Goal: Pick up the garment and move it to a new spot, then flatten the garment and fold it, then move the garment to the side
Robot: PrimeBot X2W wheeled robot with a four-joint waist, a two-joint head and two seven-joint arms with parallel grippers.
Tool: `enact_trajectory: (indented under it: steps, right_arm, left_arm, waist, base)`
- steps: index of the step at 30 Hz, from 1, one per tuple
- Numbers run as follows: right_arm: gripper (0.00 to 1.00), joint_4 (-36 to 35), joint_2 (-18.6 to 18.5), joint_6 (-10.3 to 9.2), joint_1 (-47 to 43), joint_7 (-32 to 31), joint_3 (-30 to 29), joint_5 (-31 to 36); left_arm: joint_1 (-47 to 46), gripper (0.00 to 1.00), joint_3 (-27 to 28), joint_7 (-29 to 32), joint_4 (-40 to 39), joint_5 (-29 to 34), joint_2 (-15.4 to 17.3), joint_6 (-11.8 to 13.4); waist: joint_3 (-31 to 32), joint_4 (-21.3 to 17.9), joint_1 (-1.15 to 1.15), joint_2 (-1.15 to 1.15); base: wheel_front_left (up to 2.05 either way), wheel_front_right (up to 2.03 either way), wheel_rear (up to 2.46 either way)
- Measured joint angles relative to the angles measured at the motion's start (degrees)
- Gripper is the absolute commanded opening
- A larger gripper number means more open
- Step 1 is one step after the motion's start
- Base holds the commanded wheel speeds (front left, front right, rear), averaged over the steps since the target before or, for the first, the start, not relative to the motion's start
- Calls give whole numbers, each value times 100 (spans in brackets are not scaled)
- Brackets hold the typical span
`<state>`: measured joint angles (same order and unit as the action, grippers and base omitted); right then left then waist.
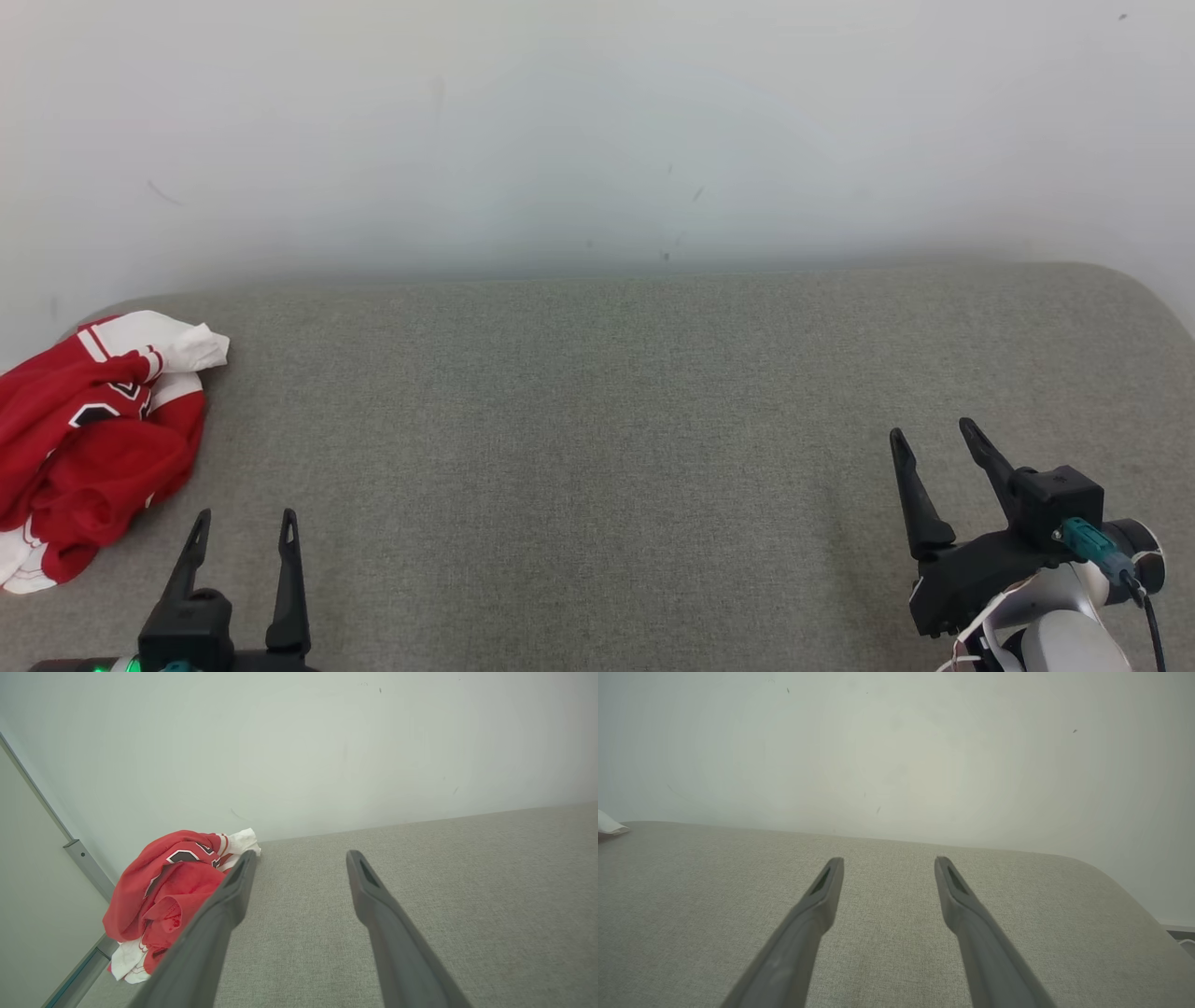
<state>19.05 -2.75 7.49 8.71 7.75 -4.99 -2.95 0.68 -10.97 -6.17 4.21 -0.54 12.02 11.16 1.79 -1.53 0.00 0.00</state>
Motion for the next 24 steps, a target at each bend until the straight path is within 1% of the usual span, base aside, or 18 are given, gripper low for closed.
enact_trajectory:
  steps: [12,17,24]
  right_arm:
    - [100,58,0,0,-1,41,-42,-62]
    - [100,73,0,0,-4,112,-42,-174]
    - [100,138,0,0,-10,186,-7,-287]
  left_arm:
    - [58,100,48,-47,-49,-97,0,103]
    - [86,100,144,-91,-81,-143,69,162]
    - [87,100,151,-91,-114,-141,74,250]
  waist:
    - [5,-26,0,0]
    - [-1,9,0,0]
    - [-1,104,0,0]
  base:
    - [0,0,0]
    - [0,0,0]
    - [0,0,0]
